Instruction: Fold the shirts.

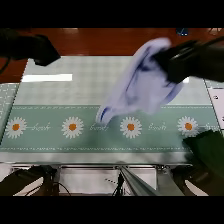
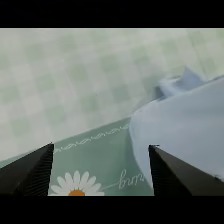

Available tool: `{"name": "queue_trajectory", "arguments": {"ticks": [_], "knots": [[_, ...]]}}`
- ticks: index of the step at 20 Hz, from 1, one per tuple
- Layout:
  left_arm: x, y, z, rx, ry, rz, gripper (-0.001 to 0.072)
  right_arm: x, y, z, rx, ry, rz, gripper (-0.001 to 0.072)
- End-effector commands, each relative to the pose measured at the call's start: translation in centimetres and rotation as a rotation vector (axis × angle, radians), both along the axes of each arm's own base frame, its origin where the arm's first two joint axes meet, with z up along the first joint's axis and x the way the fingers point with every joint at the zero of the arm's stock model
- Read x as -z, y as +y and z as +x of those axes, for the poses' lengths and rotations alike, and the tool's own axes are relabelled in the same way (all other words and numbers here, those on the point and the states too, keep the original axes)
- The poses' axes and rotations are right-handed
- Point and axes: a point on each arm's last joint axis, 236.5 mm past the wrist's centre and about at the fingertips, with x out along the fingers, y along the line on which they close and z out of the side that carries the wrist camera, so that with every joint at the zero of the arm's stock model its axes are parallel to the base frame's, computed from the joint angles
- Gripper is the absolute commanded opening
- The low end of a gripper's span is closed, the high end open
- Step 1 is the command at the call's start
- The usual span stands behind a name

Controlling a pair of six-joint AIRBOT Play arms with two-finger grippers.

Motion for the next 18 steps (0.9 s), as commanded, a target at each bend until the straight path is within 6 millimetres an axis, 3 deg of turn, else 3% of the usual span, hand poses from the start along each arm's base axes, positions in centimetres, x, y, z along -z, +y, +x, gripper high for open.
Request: {"name": "queue_trajectory", "arguments": {"ticks": [1, 4, 7, 8, 9, 10, 11, 14, 18], "knots": [[4.9, 0.2, -1.3, 0.015, 0.143, 0.041, 0.0713, 9.4, 1.2, 0.3, -0.075, 0.14, -0.35, 0.0033], [11.2, 0.3, -2.6, 0.014, 0.291, 0.074, 0.0713, 17.0, -1.4, 1.6, -0.057, 0.289, -0.606, 0.0033], [16.0, -2.0, -3.5, 0.045, 0.371, -0.014, 0.0712, 22.4, -2.1, 1.4, -0.079, 0.374, -0.695, 0.0034], [17.3, -3.2, -3.7, 0.053, 0.386, -0.064, 0.0713, 23.6, -2.2, 1.3, -0.083, 0.386, -0.709, 0.0065], [18.5, -4.2, -3.9, 0.081, 0.391, -0.098, 0.0713, 24.2, -2.6, 1.4, -0.084, 0.39, -0.732, 0.0235], [19.5, -4.9, -4.1, 0.094, 0.397, -0.12, 0.0713, 24.1, -3.3, 1.8, -0.078, 0.374, -0.767, 0.0398], [20.5, -5.2, -4.3, 0.112, 0.409, -0.131, 0.0713, 23.5, -4.8, 2.4, -0.053, 0.344, -0.826, 0.0484], [23.2, -4.8, -5.2, 0.144, 0.463, -0.102, 0.0713, 19.6, -10.6, 4.4, 0.089, 0.26, -0.902, 0.05], [26.8, -3.4, -6.8, 0.126, 0.567, -0.119, 0.0711, 16.4, -21.0, 4.1, 0.409, 0.386, -0.675, 0.05]]}}
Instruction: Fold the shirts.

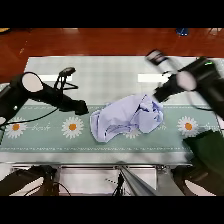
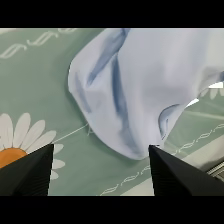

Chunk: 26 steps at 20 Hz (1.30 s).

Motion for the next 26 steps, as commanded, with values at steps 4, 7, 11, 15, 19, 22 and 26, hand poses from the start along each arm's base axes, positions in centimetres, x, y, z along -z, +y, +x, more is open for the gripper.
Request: {"name": "queue_trajectory", "arguments": {"ticks": [4, 7, 11, 15, 19, 22, 26], "knots": [[5.0, 0.6, -4.3, -0.069, 0.199, -0.169, 0.0711, -2.8, -12.0, -1.6, 0.506, -0.048, 0.461, 0.05], [6.7, -0.6, -7.0, -0.111, 0.306, -0.268, 0.0711, -2.2, -13.8, -1.4, 0.614, -0.077, 0.65, 0.05], [8.4, -2.0, -6.7, -0.169, 0.341, -0.317, 0.0711, 0.2, -14.0, -2.5, 0.637, -0.025, 0.668, 0.05], [10.5, -3.9, -6.8, -0.216, 0.413, -0.331, 0.0646, 0.9, -13.8, -2.8, 0.64, -0.007, 0.673, 0.0499], [11.1, -5.9, -5.0, -0.309, 0.418, -0.39, 0.0315, 1.0, -13.7, -3.0, 0.639, 0.0, 0.675, 0.0499], [11.0, -5.7, -4.9, -0.283, 0.403, -0.397, 0.0022, 1.3, -13.9, -3.5, 0.628, 0.022, 0.65, 0.0499], [9.9, -6.0, -6.3, -0.193, 0.422, -0.438, 0.0021, 5.8, -11.3, -6.0, 0.629, 0.159, 0.715, 0.0502]]}}
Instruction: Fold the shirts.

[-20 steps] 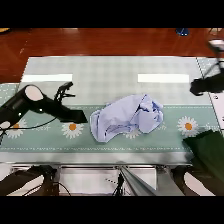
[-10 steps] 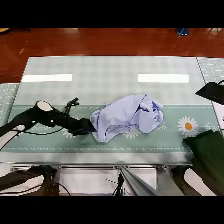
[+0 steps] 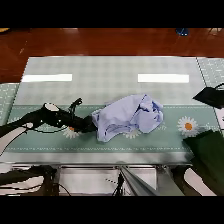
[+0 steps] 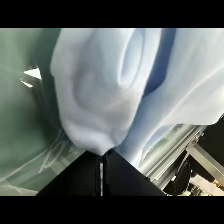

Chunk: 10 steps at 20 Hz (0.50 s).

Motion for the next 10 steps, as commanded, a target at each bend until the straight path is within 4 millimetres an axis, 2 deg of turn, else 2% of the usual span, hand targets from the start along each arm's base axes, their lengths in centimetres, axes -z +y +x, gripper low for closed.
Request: {"name": "queue_trajectory", "arguments": {"ticks": [1, 3, 4, 6, 8, 10], "knots": [[-1.1, -0.5, -0.9, 0.048, 0.003, -0.056, 0.0021, 3.9, 3.5, -2.5, -0.046, 0.081, 0.14, 0.0608], [-1.2, -0.6, -0.9, 0.05, 0.002, -0.059, 0.0021, 6.5, 6.4, -4.4, -0.072, 0.124, 0.257, 0.0609], [-1.2, -0.6, -0.9, 0.05, 0.002, -0.06, 0.0021, 7.6, 7.3, -5.0, -0.059, 0.136, 0.293, 0.0609], [-1.3, -0.6, -1.0, 0.053, 0.005, -0.063, 0.0021, 9.5, 8.6, -5.4, 0.005, 0.137, 0.359, 0.0609], [-1.5, -0.7, -1.3, 0.063, 0.014, -0.073, 0.0021, 10.6, 9.7, -5.4, 0.056, 0.117, 0.415, 0.0607], [-1.7, -0.8, -1.4, 0.068, 0.016, -0.078, 0.0021, 11.9, 10.1, -5.6, 0.087, 0.114, 0.419, 0.0604]]}}
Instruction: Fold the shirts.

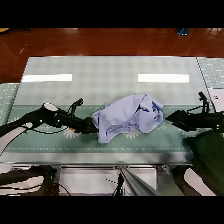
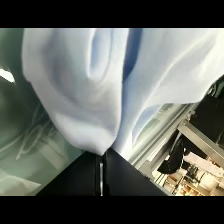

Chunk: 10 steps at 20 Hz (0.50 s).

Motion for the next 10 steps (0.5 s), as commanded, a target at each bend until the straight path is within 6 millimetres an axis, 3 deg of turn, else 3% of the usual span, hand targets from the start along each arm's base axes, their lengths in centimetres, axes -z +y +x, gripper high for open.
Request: {"name": "queue_trajectory", "arguments": {"ticks": [1, 3, 5, 8, 9, 10], "knots": [[-0.4, -0.1, -0.2, 0.009, 0.002, -0.012, 0.0021, 2.6, 1.1, -0.3, 0.082, -0.008, 0.023, 0.0603], [-0.4, -0.1, -0.2, 0.01, 0.003, -0.014, 0.0021, 3.8, 1.5, 0.1, 0.129, -0.009, 0.007, 0.0572], [-0.5, -0.2, -0.3, 0.012, 0.004, -0.016, 0.0021, 4.1, 2.9, 1.3, 0.147, -0.041, 0.011, 0.0458], [-0.9, -0.3, 0.5, 0.012, -0.017, -0.022, 0.0021, 4.6, 4.5, 3.5, 0.183, -0.095, -0.01, 0.0414], [-1.4, -0.5, 1.0, 0.015, -0.032, -0.028, 0.0021, 4.7, 4.7, 4.0, 0.201, -0.106, -0.014, 0.0326], [-2.0, -0.7, 1.7, 0.021, -0.051, -0.038, 0.0021, 4.6, 4.7, 4.4, 0.215, -0.117, -0.016, 0.0187]]}}
